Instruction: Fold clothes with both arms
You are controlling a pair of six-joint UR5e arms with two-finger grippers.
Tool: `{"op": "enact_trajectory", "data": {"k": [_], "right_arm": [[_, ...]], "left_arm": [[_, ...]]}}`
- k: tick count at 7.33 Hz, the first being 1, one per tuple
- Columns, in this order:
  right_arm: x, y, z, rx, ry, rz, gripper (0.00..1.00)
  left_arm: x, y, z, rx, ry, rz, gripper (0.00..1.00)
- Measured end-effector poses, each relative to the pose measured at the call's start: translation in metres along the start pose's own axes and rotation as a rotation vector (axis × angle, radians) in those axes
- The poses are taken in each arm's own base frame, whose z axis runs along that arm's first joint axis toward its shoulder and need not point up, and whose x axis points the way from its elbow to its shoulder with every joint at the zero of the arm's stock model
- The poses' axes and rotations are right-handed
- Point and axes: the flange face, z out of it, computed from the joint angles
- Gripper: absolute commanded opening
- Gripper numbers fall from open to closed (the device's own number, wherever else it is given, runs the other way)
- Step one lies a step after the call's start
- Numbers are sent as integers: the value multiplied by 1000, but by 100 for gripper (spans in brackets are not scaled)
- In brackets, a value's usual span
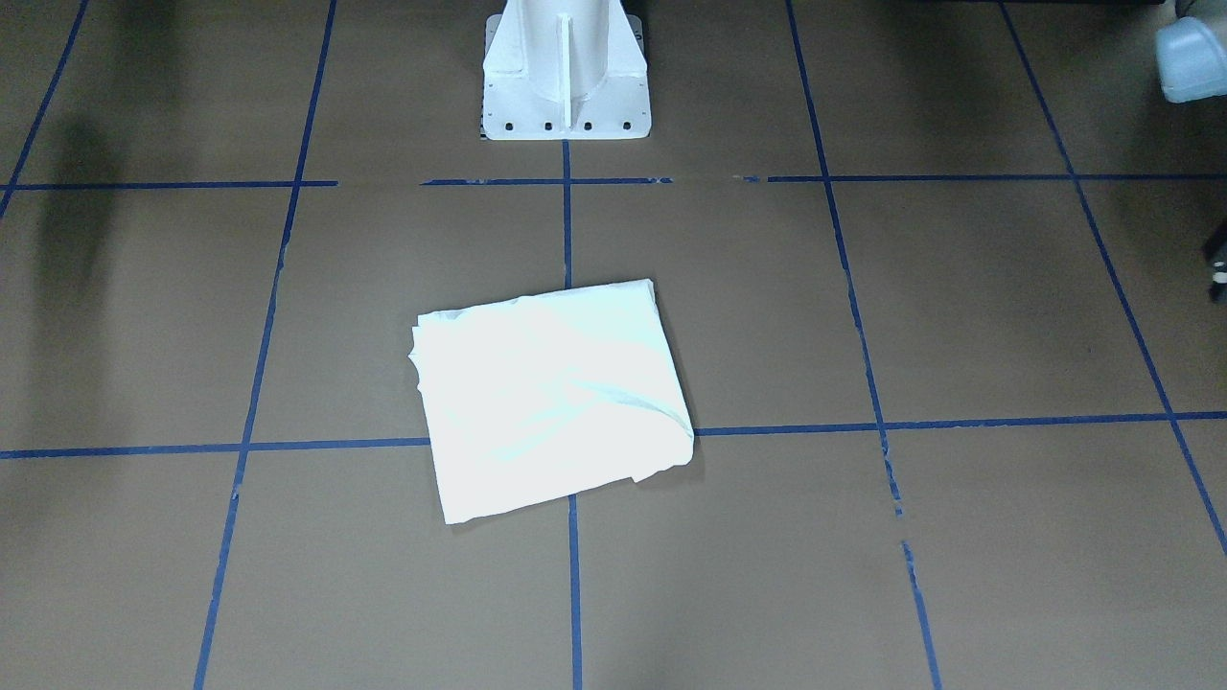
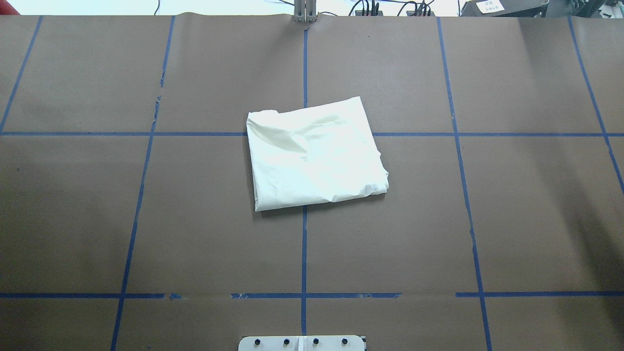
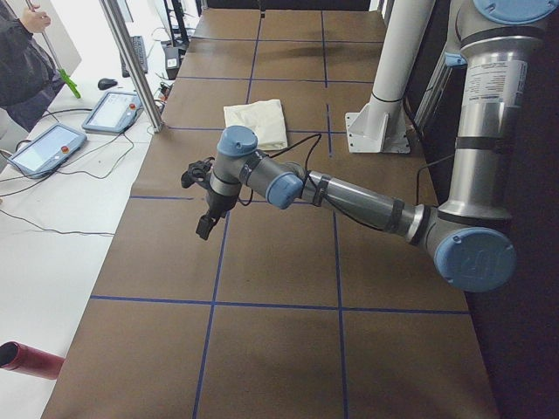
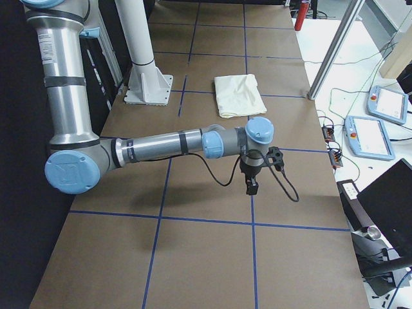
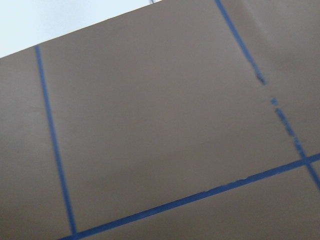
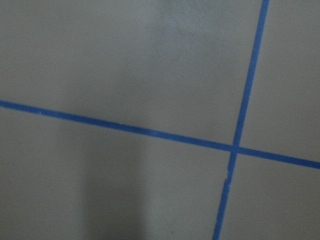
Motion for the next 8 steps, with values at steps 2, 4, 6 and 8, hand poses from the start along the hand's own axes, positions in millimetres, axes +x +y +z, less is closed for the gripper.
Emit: {"op": "enact_trajectory", "data": {"k": [2,4,6,8], "right_arm": [[47,49,-4,-12,-16,0,100],[54,55,-6,-7,-9,2,100],[58,61,-5,-11,-20,37,100],[62,65,-5,-10,-26,82,100]], "left_arm": [[-71,78,14,-69,43,34,100],[-100,114,53,-136,80,-36,100],[-97,104,57,-140,101,-220,100],[-71,81,48,-130,125,-324,100]]}}
